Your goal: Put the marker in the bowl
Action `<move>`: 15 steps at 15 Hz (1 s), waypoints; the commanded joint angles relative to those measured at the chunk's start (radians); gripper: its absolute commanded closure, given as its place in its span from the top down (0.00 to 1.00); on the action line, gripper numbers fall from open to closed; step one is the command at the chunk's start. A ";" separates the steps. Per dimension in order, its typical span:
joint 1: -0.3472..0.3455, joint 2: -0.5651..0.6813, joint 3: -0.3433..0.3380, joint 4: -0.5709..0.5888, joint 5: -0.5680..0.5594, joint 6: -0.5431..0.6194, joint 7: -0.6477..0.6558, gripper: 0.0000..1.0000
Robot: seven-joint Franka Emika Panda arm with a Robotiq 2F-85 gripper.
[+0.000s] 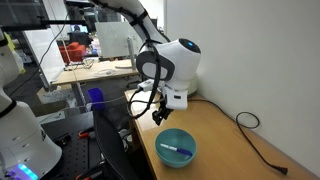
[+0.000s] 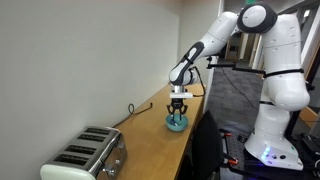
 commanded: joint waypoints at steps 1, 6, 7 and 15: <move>0.024 -0.004 -0.010 0.019 -0.020 -0.019 -0.003 0.80; 0.101 -0.035 -0.034 0.012 -0.194 0.018 0.106 1.00; 0.106 -0.043 -0.034 0.012 -0.223 0.013 0.116 1.00; 0.126 -0.093 -0.048 -0.006 -0.495 0.041 0.167 1.00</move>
